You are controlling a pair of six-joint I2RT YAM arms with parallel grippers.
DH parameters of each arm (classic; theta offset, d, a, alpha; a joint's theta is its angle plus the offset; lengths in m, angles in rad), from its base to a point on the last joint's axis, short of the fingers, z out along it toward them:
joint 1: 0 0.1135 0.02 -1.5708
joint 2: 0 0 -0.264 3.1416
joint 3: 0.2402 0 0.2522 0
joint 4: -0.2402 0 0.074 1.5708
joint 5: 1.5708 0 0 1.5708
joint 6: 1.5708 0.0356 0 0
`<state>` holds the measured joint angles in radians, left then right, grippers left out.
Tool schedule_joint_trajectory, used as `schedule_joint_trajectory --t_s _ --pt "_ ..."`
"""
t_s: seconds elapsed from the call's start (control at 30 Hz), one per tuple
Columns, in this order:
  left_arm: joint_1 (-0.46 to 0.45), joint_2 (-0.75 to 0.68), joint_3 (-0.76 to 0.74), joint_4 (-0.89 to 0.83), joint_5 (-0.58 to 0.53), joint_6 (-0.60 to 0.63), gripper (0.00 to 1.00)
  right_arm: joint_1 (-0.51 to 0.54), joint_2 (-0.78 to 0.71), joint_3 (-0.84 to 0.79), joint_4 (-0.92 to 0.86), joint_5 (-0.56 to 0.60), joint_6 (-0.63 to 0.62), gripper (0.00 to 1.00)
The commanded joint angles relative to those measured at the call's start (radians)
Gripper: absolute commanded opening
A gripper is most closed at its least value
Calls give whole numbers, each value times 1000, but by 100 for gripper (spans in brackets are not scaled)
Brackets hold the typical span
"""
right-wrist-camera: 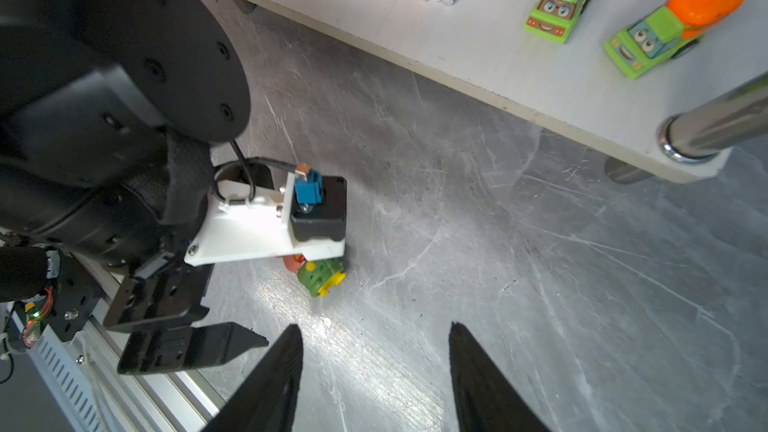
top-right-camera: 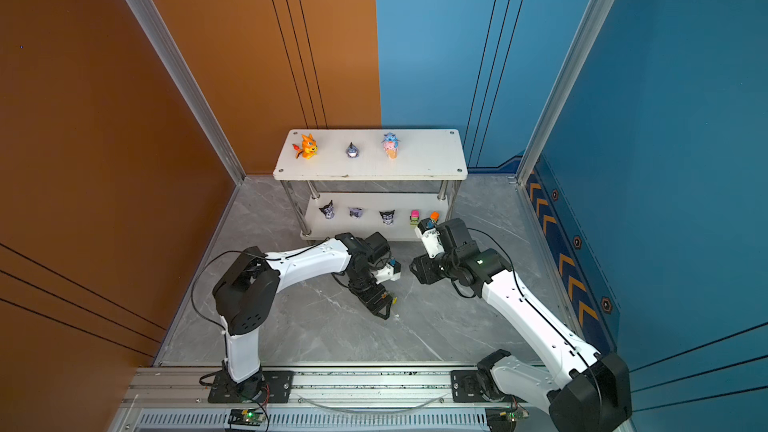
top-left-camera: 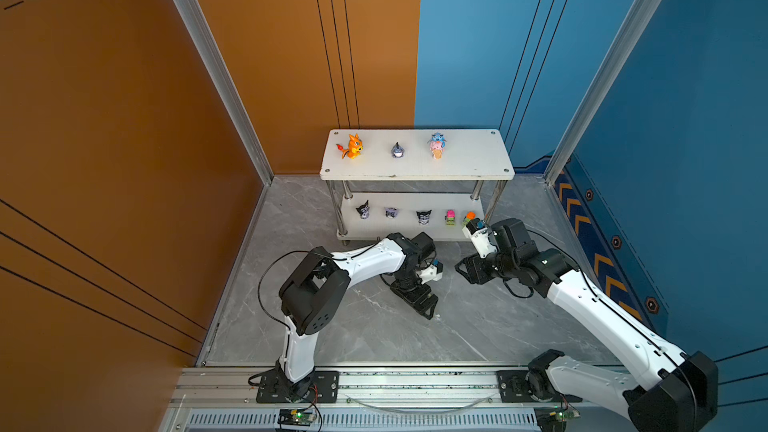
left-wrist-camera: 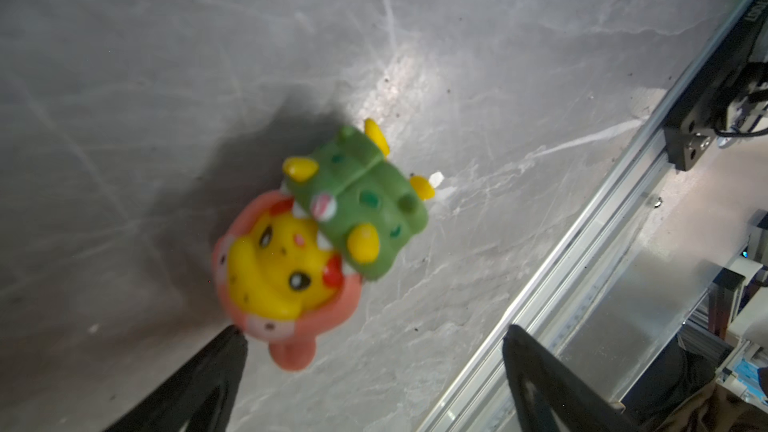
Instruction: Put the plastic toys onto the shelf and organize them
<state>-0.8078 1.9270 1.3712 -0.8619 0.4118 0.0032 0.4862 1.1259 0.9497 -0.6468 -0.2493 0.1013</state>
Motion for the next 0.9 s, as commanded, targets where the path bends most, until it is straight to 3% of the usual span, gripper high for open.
schedule_joint_trajectory --t_s 0.0,0.2,0.33,0.43,0.63,0.87 --pt "31 -112 -16 8 -38 14 98 38 13 -1 -73 109 -24 59" --pt "96 -410 -184 103 -80 -34 98 131 150 84 -165 173 -81 66" --pt "206 -632 -332 163 -82 -116 98 195 363 247 -270 203 -169 66" --pt "280 -741 -432 180 -93 -149 98 198 456 312 -225 197 -200 65" --pt "348 -842 -494 180 -91 -162 98 190 579 415 -246 163 -251 65" --pt "360 -830 -479 181 -72 -156 98 207 665 410 -249 92 -307 65"
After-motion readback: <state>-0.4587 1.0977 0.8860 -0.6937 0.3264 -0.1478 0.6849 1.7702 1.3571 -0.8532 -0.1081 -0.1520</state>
